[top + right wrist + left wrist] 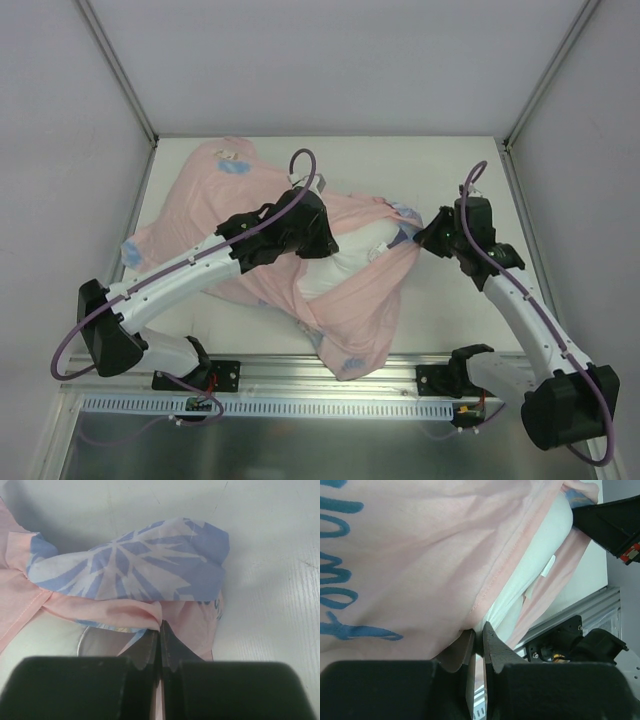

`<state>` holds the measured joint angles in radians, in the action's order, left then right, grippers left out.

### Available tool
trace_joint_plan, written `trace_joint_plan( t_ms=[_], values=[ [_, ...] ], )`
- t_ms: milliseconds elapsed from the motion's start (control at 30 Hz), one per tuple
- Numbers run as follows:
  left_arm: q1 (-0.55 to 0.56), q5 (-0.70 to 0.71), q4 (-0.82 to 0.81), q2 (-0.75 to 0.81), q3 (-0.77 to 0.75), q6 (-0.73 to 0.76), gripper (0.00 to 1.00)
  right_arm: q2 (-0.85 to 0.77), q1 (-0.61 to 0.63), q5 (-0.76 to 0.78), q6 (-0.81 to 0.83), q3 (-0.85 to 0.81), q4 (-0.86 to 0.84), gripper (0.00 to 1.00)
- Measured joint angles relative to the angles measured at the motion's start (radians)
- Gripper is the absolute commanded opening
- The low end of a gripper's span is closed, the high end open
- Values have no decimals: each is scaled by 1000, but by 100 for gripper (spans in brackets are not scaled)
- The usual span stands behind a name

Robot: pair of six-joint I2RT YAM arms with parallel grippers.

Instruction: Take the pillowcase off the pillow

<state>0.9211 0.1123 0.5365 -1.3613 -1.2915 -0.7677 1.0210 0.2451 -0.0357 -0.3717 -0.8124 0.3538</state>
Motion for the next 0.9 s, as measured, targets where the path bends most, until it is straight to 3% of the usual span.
trace_joint_plan(
  t_ms=[167,533,667,800,867,900],
  values=[
    [0,-8,-4,6,0,23,0,53,-38,-33,19,-77,23,1],
    [-7,-33,-34,31,40,34,0,345,-87,-139,34,-248,45,1],
    [-7,-32,-24,26,28,36,0,349,-86,-166,28,-166,-13,1],
    [-36,-39,19,-39,-61,35,0,284,-66,-183,3,43,-113,1],
    [-57,-48,51,-95,-117,31,0,247,-51,-192,-12,145,-134,12],
    [-66,-52,64,-127,-146,28,0,227,-46,-193,-14,183,-132,33]
  ],
)
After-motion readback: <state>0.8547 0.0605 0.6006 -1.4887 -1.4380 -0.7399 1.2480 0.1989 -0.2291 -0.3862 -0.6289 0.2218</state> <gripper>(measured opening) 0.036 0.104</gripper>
